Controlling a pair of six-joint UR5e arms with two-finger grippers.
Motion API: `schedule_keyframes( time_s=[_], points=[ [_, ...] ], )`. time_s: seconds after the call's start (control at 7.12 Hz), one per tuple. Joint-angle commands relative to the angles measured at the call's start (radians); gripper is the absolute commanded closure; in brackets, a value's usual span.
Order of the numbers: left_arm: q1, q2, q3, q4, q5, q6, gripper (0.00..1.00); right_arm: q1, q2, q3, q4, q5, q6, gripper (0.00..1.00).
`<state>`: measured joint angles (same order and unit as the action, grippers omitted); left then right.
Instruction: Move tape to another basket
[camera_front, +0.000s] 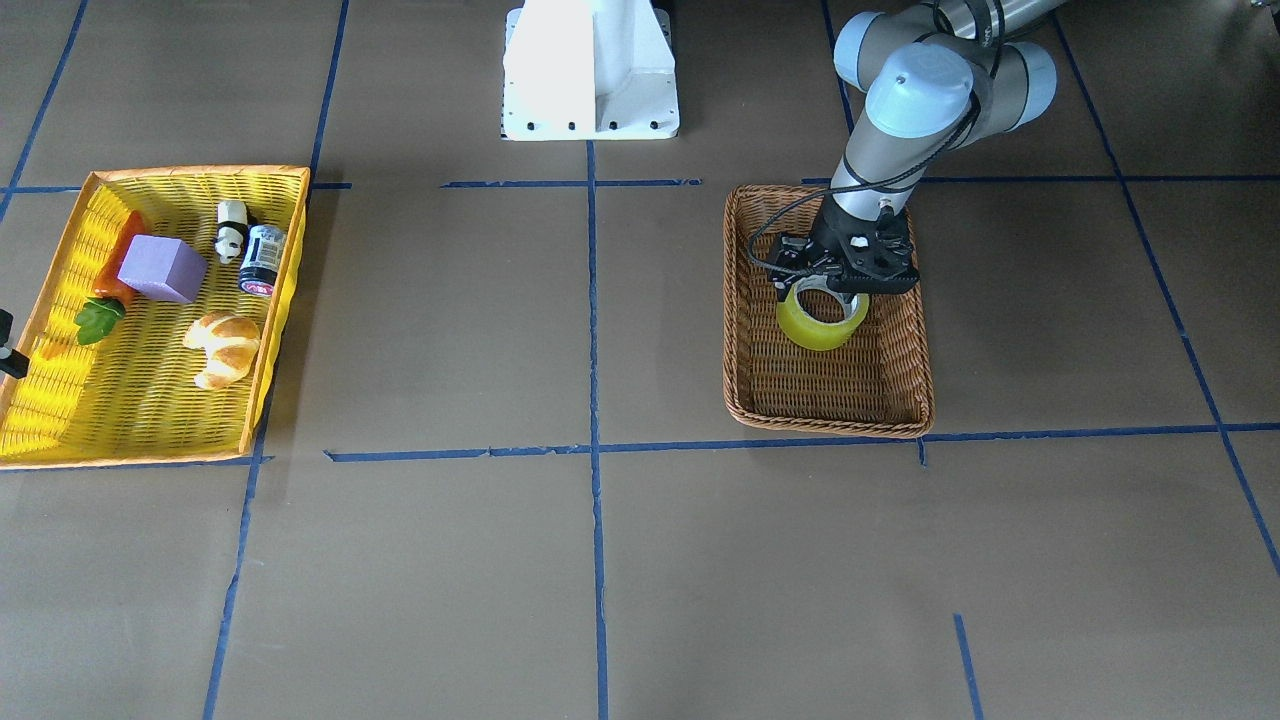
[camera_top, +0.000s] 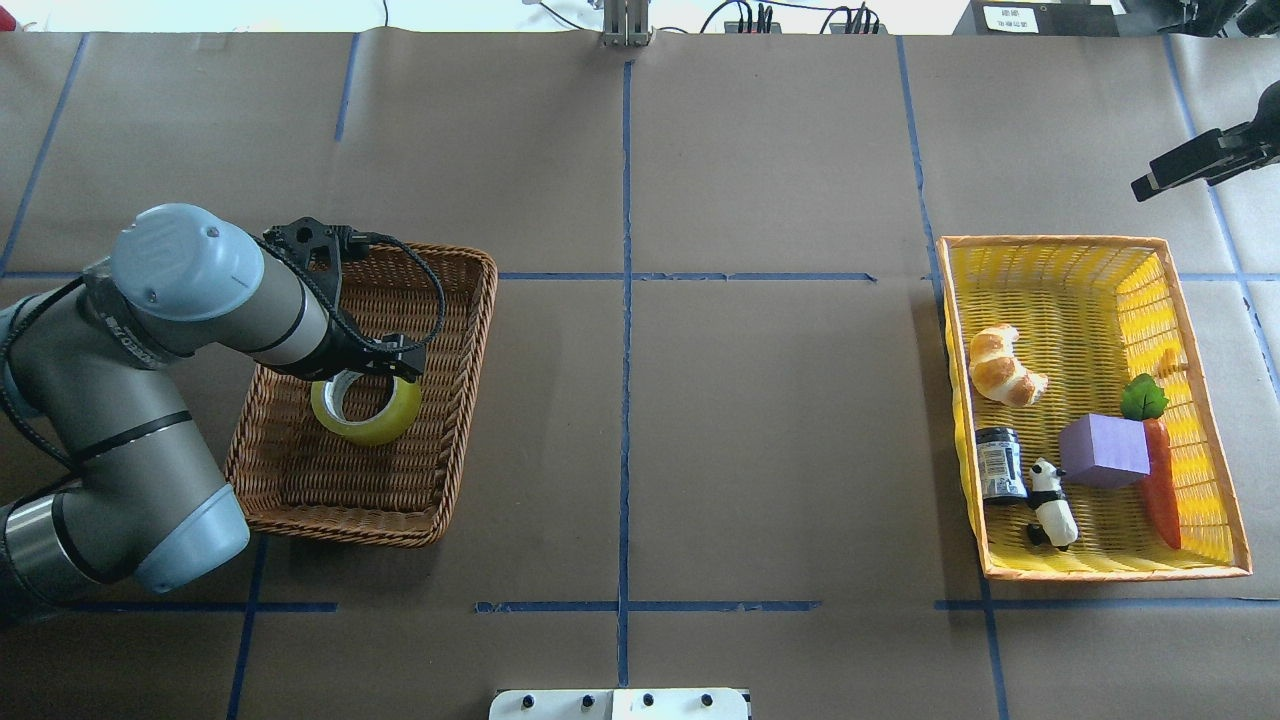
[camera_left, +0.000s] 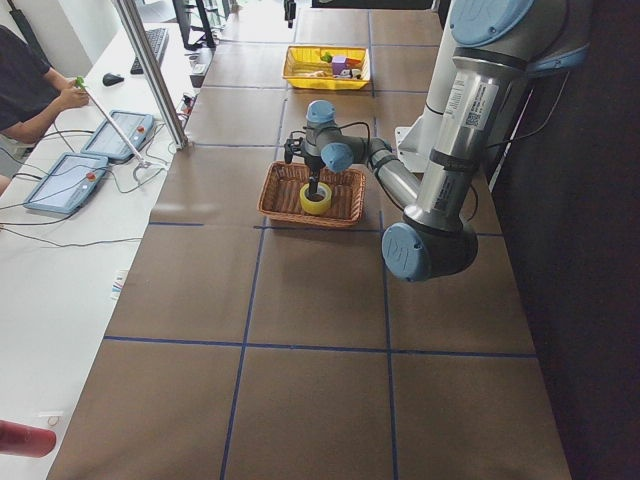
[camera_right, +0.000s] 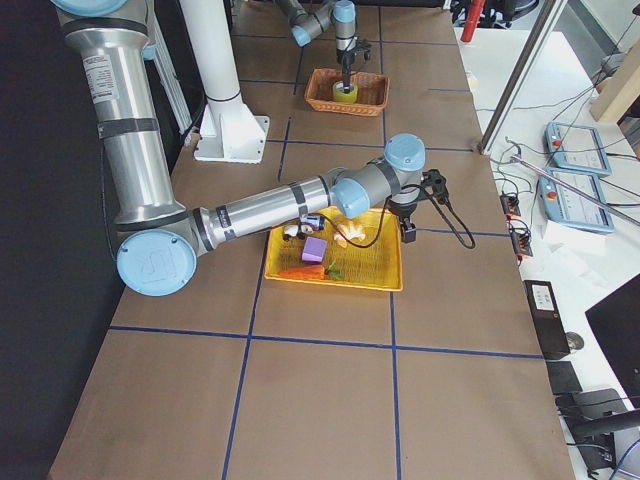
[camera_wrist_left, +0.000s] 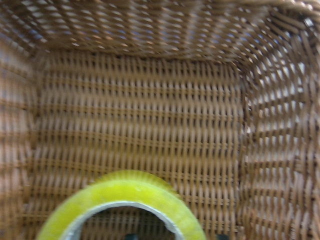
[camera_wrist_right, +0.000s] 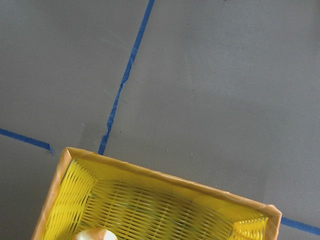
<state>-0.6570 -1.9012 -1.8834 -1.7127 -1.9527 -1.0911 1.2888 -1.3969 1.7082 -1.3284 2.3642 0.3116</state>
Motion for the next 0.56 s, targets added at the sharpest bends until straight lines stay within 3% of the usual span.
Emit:
schedule_keyframes(
  time_s=[0.0, 0.28, 0.42],
  points=[
    [-0.096, -0.002, -0.149, 0.225, -0.087, 0.135, 0.00, 0.027, -0.030, -0.007, -0.003, 0.000, -0.073, 0.00],
    [-0.236, 0.036, -0.161, 0.266, -0.174, 0.346, 0.00, 0.085, -0.065, -0.045, -0.005, 0.004, -0.217, 0.00],
    [-0.325, 0.104, -0.157, 0.266, -0.227, 0.488, 0.00, 0.133, -0.080, -0.073, -0.006, 0.021, -0.297, 0.00]
  ],
)
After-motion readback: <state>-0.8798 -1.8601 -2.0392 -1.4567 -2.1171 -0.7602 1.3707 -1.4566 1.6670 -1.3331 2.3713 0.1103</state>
